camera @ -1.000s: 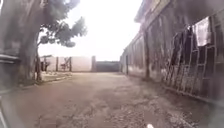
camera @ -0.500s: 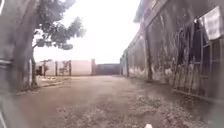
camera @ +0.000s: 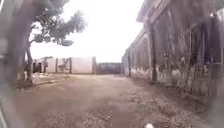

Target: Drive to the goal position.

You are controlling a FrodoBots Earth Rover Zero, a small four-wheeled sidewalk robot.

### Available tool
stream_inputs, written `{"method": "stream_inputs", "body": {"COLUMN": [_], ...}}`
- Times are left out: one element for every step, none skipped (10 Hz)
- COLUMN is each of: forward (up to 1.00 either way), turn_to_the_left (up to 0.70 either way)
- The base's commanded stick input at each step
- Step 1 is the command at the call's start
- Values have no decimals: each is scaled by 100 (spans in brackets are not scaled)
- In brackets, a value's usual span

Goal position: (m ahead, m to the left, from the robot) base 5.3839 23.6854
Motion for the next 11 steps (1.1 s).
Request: {"method": "stream_inputs", "body": {"forward": [70, 70, 70, 70, 70, 70, 70, 70, 70, 70, 70], "turn_to_the_left": [0, 0, 0, 0, 0, 0, 0, 0, 0, 0, 0]}}
